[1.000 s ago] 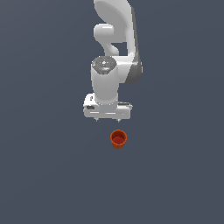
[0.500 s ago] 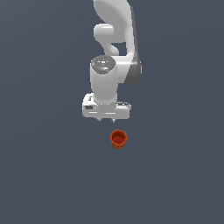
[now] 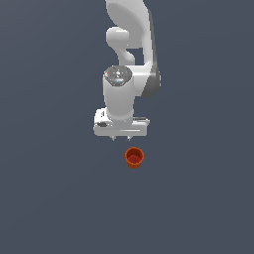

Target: Pick up the object and move it to a goal position.

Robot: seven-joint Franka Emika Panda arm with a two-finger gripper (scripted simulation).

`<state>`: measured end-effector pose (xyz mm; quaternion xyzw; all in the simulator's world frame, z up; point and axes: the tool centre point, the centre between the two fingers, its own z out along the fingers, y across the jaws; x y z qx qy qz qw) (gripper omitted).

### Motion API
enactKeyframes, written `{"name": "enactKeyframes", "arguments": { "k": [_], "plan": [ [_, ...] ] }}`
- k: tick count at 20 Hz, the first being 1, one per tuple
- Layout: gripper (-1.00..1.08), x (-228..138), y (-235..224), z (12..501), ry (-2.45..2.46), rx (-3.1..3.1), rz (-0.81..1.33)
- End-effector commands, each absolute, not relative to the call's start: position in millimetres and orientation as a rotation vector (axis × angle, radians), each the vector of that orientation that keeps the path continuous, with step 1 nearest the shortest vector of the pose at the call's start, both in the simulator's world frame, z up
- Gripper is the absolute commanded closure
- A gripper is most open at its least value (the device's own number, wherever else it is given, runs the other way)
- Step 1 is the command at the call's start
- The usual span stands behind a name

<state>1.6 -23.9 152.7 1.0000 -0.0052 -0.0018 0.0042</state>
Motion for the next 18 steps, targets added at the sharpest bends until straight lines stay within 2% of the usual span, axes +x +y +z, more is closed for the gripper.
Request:
{"name": "enactKeyframes", "arguments": {
  "k": [1, 18],
  "plan": [
    [-0.2, 5.5, -22.6, 148.8, 0.037, 3.13, 0.003],
    [-0.2, 45.7, -5.4, 106.3, 0.612, 3.034, 0.099]
  ]
}}
